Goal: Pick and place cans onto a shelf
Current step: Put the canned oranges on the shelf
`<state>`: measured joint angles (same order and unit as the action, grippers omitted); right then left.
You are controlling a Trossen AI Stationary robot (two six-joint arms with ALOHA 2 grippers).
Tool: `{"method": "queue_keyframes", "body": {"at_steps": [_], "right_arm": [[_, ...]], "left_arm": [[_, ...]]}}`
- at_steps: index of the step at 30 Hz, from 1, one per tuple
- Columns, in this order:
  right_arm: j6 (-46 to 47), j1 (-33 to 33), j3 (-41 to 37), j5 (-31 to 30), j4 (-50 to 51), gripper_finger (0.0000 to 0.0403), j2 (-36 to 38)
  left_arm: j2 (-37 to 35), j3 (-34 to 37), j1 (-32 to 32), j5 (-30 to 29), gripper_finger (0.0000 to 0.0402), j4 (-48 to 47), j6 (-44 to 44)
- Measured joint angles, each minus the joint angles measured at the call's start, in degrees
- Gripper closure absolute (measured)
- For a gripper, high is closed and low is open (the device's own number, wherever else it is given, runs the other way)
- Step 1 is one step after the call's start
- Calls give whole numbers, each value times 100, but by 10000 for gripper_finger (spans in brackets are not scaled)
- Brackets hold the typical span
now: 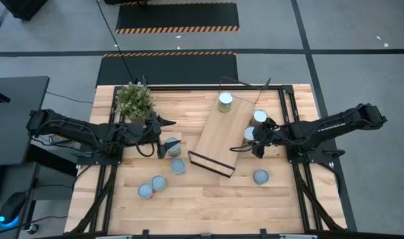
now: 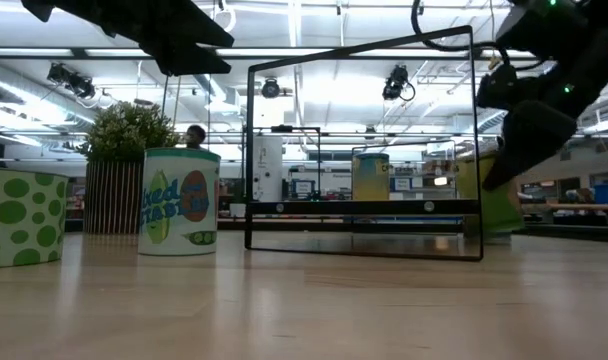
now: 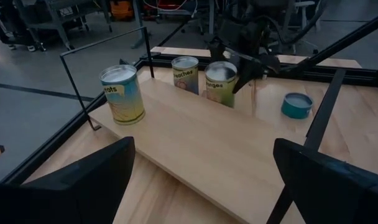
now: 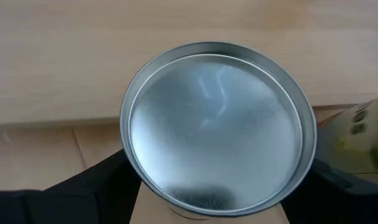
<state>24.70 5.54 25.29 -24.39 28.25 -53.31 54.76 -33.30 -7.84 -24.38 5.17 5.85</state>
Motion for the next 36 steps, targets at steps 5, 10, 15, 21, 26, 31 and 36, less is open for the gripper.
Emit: {"method": "queue_keyframes", "body": {"at_steps": [5,10,15,21,26,31,36], "right_arm": [[147,0,577,-167,658,85,12],[-44,-6,1104,-530,735,83,15],[-873,-360,1258,-704,137,83,12],[-1702,-1371,751,100,-986,83,-7],[-2232,-2295,565,668,-1326,83,-9],[-2514,-3111,565,1604,-1585,83,-142],[-2679,-3561,565,1996,-1658,83,-567]], "left_arm": [[0,0,1,0,13,4,2],[2,0,-2,0,13,17,2],[2,0,-2,0,13,19,2],[2,0,-2,0,13,28,2],[2,0,-2,0,13,58,-5],[2,0,1,-1,13,138,-37],[2,0,1,0,13,142,-37]]}}
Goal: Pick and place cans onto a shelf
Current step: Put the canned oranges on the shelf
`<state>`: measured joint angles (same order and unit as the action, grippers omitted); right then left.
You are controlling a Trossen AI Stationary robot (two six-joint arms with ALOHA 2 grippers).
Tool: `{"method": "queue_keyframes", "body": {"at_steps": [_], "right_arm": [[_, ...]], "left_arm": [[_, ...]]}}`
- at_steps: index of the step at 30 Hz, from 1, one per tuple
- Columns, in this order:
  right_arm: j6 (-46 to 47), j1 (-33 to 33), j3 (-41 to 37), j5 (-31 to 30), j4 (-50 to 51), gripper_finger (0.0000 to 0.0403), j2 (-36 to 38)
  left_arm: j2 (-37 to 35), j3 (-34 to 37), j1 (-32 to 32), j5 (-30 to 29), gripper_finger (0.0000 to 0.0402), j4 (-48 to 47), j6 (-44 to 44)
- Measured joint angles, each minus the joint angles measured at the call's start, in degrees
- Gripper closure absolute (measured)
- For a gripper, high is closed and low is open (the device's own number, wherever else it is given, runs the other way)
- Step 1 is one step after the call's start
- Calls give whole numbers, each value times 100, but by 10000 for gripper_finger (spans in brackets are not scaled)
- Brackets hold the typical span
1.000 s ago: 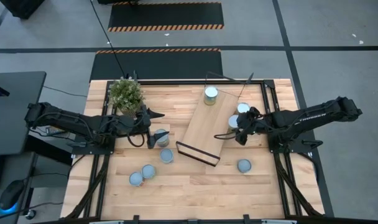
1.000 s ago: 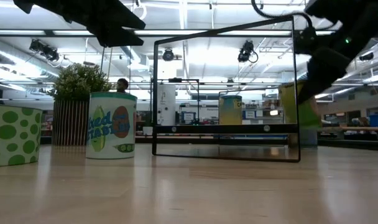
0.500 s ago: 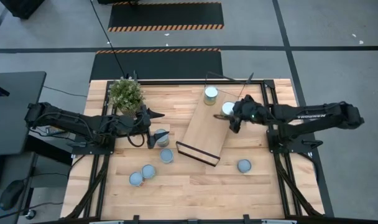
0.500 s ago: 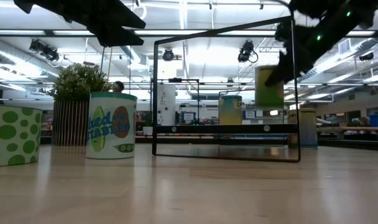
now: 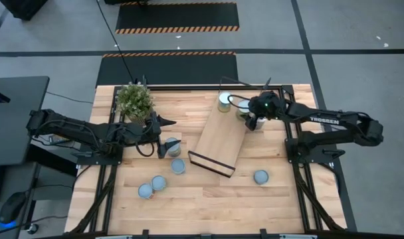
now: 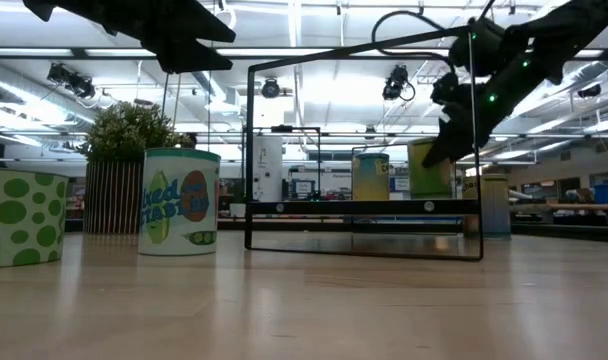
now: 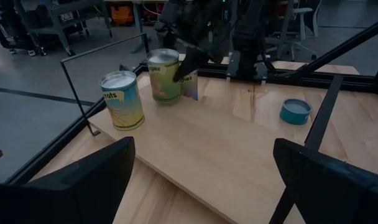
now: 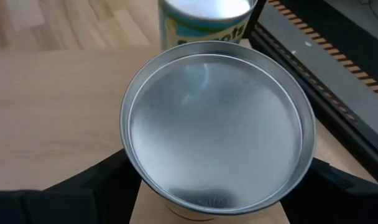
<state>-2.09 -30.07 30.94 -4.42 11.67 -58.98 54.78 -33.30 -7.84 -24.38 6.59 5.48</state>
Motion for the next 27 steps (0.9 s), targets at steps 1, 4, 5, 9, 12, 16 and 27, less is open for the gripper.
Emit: {"method": "queue_keyframes", "body": {"at_steps": [1,4,5,9,12,16,27], "right_arm": [[-38,-45,0,11,-68,83,-56],[-109,-167,0,97,-277,81,-187],[-113,-217,0,159,-307,77,-215],[-121,-419,0,315,-191,50,-335],[-162,-496,0,317,-141,30,-424],[-253,-489,79,298,-78,20,-444],[-578,-485,630,93,335,18,-428]], "left_arm": [[0,0,-1,0,13,0,0],[0,0,-2,0,13,-7,-4],[0,0,0,0,13,-9,-7],[0,0,-2,0,13,-47,-9],[0,0,-2,0,13,-51,-9],[0,0,-2,0,13,-51,-9],[0,0,-2,0,13,-76,-9]]}}
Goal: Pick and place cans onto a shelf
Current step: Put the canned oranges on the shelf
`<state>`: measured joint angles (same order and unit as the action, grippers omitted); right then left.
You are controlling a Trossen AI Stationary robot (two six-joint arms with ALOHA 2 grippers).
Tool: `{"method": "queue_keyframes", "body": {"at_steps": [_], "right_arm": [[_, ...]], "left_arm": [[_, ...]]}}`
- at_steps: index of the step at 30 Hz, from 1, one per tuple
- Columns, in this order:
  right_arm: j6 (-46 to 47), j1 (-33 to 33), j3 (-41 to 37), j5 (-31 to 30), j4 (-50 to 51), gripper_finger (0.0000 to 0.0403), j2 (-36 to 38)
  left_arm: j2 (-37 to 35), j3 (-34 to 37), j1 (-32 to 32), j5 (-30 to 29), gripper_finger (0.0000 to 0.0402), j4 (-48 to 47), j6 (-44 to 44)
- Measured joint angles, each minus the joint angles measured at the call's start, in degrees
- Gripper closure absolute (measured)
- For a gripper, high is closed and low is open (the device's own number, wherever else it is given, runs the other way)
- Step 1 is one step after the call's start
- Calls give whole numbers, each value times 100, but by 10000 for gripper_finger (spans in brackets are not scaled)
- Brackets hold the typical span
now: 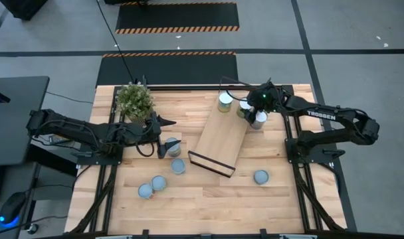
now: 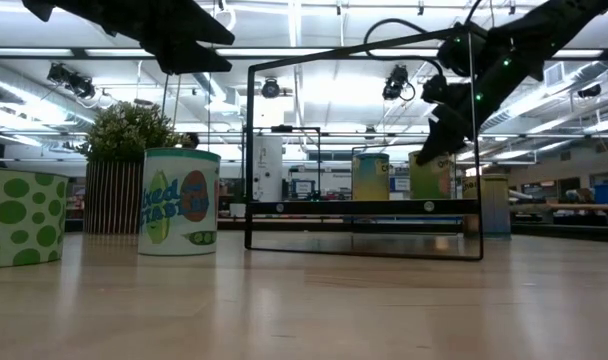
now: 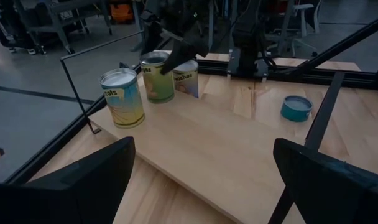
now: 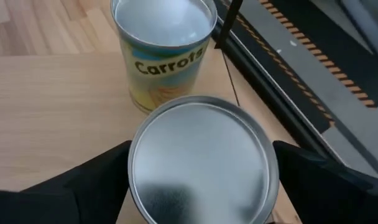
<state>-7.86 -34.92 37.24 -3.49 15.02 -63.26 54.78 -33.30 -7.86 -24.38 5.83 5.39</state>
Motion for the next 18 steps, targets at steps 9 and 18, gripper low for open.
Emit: {"method": "queue_keyframes", "body": {"at_steps": [9,18], "right_arm": [[-557,-99,28,-4,28,22,0],[-582,-149,51,-29,39,30,0]], "left_arm": [[0,0,0,0,13,-19,2],[0,0,0,0,13,-18,2]]}}
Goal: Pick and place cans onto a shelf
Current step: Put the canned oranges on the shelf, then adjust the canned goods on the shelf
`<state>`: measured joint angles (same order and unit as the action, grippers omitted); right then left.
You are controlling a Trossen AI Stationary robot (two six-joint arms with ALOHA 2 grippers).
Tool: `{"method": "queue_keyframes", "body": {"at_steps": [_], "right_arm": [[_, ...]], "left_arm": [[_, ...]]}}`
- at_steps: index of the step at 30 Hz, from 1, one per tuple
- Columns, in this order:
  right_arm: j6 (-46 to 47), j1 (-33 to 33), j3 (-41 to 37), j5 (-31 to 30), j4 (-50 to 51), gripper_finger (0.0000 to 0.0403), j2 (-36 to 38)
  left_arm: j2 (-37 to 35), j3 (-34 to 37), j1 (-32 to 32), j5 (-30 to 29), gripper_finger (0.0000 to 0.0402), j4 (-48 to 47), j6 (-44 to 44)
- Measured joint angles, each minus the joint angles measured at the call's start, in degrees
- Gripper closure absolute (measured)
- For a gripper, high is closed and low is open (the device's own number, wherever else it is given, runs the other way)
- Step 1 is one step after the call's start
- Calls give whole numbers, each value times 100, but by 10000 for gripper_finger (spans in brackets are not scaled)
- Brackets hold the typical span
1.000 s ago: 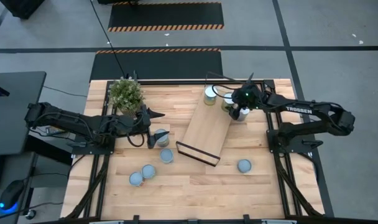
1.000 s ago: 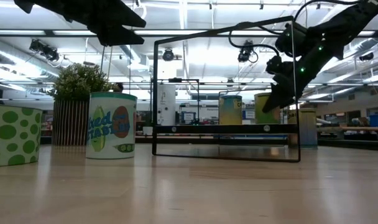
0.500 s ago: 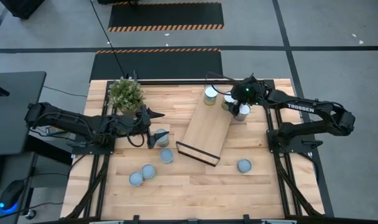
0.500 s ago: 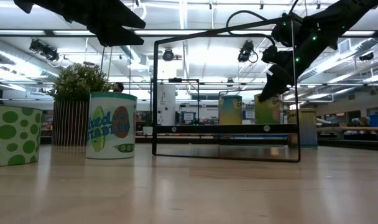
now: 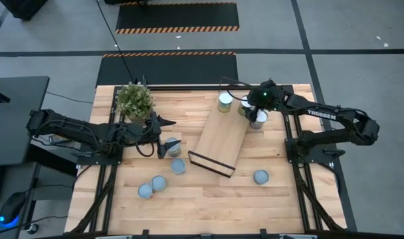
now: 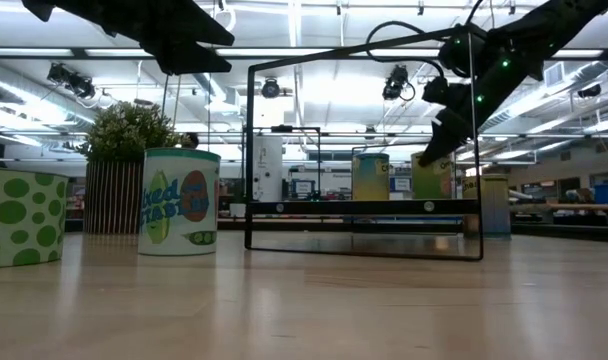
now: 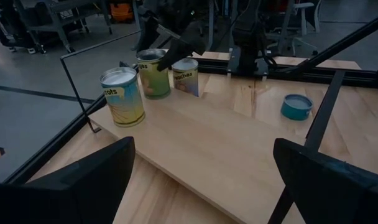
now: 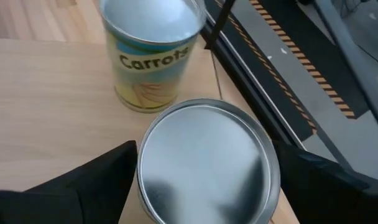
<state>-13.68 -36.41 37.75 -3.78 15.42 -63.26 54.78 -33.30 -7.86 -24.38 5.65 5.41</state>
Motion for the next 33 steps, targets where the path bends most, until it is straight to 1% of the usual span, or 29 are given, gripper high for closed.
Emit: {"method": "queue_keyframes", "body": {"at_steps": [3,7,9,12,15,20,25,29,33], "right_arm": [[38,149,190,-170,136,30,0],[-2,361,529,-540,449,29,0],[11,459,667,-553,463,29,2],[45,713,727,-440,203,29,-20],[-1,1038,696,-490,-199,29,-159],[-100,1439,690,-867,-798,29,-750],[-513,1654,1127,-1436,-924,29,-1473],[-775,1662,1692,-1466,-850,30,-1905],[-952,1579,2205,-1395,-439,30,-2301]], "left_arm": [[0,0,0,0,13,0,0],[0,0,0,0,13,2,0],[0,0,0,0,13,2,0],[0,0,0,0,13,4,0],[0,0,2,0,13,10,1],[0,0,1,0,13,13,2],[0,0,0,0,13,13,6],[0,0,2,0,13,11,20],[0,0,1,0,13,7,20]]}}
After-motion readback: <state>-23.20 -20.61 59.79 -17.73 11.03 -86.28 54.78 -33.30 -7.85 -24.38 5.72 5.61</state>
